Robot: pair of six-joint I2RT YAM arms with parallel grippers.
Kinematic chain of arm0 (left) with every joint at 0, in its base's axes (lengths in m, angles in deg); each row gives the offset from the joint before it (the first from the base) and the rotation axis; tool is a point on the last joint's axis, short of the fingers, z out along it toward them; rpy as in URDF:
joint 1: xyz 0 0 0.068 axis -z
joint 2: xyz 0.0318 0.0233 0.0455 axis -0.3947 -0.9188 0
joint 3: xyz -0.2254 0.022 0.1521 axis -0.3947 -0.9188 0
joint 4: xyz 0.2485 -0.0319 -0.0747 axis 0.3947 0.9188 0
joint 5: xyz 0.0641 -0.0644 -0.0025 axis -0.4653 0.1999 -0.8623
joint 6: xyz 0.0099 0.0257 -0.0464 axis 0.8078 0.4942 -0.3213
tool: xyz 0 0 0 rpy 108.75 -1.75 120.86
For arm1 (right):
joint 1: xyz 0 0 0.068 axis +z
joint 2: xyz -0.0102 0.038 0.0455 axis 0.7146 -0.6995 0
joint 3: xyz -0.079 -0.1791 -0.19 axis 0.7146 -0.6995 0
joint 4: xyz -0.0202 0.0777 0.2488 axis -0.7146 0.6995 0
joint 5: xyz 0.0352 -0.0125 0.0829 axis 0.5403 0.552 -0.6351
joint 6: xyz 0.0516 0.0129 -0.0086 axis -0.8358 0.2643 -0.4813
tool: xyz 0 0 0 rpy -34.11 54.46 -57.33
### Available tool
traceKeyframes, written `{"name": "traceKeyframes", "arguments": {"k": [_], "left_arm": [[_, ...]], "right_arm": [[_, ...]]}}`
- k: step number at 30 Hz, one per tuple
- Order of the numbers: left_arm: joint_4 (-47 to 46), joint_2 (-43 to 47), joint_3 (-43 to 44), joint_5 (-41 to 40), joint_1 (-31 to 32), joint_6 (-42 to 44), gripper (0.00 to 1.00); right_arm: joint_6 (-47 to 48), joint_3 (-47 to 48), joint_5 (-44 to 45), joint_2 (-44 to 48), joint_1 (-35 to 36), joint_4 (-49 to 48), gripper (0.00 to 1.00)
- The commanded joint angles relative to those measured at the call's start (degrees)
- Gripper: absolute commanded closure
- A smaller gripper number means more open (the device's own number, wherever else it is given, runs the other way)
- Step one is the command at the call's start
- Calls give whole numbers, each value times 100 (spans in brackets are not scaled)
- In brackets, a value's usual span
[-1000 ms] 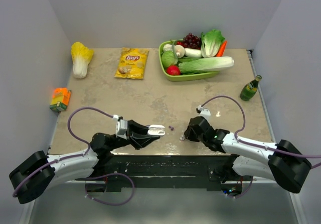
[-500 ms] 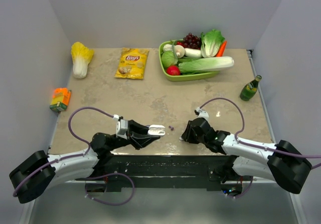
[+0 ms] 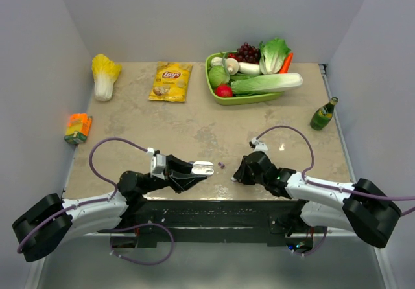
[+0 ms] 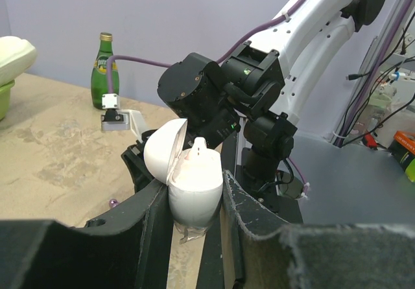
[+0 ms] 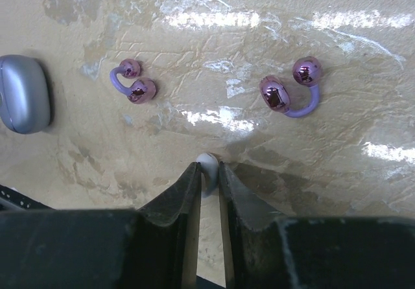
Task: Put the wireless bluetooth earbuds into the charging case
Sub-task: Pick up the earbud from the center of the board.
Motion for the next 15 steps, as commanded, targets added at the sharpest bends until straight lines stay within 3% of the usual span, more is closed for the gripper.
{"name": "traceKeyframes", "arguments": {"k": [1, 7, 10, 15], "left_arm": [[-677, -12, -615, -65, 41, 34, 100], [-686, -20, -624, -73, 50, 34, 100], [-694, -20, -615, -82, 41, 34, 100], [-703, -20, -632, -117, 41, 25, 100]], "right_arm": [[91, -100, -235, -53, 11, 17, 83], [56, -144, -350, -44, 11, -176, 89], [47, -127, -368, 70, 3, -186, 100], [170, 22, -96, 763, 11, 199, 100]]}}
